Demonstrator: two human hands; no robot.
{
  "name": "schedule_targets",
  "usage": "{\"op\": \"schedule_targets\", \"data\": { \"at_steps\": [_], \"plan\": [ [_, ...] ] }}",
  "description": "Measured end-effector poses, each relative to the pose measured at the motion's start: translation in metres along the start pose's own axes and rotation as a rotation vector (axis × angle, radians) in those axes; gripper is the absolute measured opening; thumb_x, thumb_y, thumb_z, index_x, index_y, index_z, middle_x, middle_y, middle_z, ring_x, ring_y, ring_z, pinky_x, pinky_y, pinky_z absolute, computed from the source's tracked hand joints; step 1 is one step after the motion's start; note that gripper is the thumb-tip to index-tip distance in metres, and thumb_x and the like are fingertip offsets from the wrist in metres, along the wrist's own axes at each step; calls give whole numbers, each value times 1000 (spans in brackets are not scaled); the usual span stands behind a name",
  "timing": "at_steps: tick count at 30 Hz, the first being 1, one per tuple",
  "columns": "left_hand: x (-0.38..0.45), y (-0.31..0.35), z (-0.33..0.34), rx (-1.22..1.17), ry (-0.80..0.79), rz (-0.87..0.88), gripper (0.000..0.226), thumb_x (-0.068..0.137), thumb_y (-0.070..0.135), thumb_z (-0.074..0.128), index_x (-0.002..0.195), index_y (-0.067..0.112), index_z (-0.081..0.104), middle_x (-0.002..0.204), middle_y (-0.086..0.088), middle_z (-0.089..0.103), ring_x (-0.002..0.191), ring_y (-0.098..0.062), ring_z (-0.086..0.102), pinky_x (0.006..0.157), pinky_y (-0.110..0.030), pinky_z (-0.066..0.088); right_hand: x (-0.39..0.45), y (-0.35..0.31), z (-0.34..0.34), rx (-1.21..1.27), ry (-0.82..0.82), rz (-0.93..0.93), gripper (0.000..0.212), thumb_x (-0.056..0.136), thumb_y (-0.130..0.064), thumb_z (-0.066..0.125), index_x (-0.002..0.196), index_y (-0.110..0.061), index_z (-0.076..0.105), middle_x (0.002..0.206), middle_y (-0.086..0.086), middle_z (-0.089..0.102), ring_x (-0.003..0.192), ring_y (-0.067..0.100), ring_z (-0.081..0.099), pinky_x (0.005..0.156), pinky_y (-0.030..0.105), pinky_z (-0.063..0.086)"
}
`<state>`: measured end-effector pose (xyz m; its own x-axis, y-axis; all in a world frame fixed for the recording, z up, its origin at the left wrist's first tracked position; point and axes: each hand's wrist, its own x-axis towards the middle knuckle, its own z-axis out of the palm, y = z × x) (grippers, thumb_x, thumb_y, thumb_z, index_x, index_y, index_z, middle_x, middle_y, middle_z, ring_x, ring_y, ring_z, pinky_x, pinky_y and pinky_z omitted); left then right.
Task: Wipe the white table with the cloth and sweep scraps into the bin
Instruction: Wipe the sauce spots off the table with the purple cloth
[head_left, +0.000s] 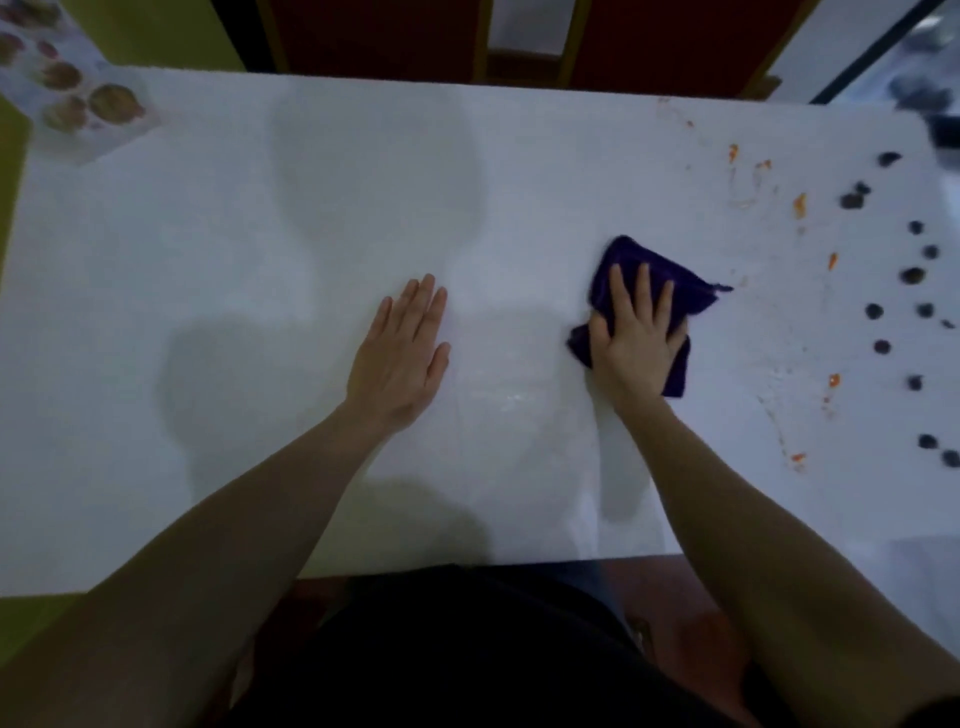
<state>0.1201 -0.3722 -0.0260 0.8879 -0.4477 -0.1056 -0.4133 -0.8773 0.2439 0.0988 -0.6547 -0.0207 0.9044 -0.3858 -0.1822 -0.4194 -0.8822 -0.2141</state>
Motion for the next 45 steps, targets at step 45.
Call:
{"op": "schedule_targets", "data": {
  "at_steps": [45],
  "plan": [
    [29, 195, 53, 87, -15, -105, 62, 102, 48, 24, 158, 26, 11, 167, -4, 3, 153, -24, 1, 124, -47, 6, -21, 167, -34, -7, -32, -341, 61, 93, -42, 35, 153, -32, 29, 162, -1, 20, 151, 29, 10, 118, 55, 10]
  ]
}}
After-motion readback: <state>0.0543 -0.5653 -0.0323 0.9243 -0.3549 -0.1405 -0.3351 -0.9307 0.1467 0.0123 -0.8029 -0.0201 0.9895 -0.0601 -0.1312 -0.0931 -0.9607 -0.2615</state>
